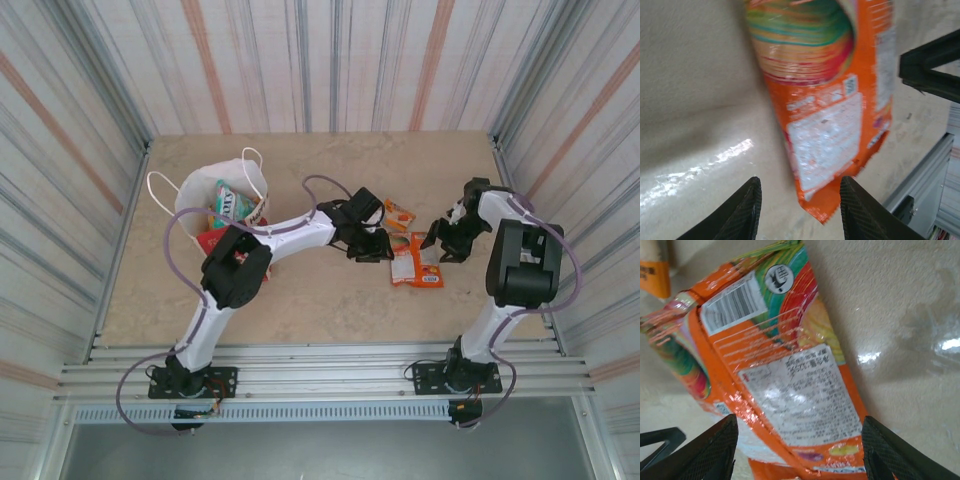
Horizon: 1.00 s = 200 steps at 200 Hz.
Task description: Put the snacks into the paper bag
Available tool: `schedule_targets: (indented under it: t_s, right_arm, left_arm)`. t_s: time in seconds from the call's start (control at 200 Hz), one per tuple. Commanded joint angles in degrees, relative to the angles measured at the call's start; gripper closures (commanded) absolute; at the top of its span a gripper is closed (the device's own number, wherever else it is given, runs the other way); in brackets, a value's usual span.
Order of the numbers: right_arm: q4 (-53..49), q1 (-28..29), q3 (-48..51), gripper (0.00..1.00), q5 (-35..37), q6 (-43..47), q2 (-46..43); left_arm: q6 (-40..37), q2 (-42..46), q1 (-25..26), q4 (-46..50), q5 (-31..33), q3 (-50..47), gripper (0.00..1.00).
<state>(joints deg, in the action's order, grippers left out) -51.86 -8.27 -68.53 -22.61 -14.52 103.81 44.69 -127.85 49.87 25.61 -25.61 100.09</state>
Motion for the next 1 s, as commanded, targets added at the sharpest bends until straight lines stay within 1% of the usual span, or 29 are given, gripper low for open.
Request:
schedule_targets:
  t_s: [0.0, 0.326, 0.446, 0.681, 0.852, 0.997]
  right_arm:
    - [0.53, -0.08, -0.45, 0.35, -1.42, -0.09, 1.17]
    - [1.52, -0.25, 0.15, 0.43, -3.49, 0.37, 3.32]
    - [1.69, -0.17, 0.65, 0.45, -3.78, 0.51, 4.10]
    - [3.63, 0.14, 2.04, 0.50, -7.82, -0.06, 4.79]
    - [4.93, 0.26, 2.62, 0.51, -11.47, -0.77, 3.50]
    - [4.35, -0.57, 2.39, 0.48, -10.88, -1.36, -1.24]
  left_arm:
    - [2.71, -1.61, 0.05, -1.00, 0.26, 2.40, 0.54]
    - [7.09, -7.54, 0.05, -4.82, -2.31, 4.37, 0.54]
    - [9.17, -9.60, 0.23, -7.66, -3.38, 4.76, 0.55]
    - [12.70, -11.34, 0.36, -13.83, -5.17, 4.28, 0.57]
    - [12.56, -10.29, 0.37, -14.67, -4.47, 4.41, 0.69]
    - [8.24, -6.36, 0.41, -9.97, -1.47, 5.52, 0.81]
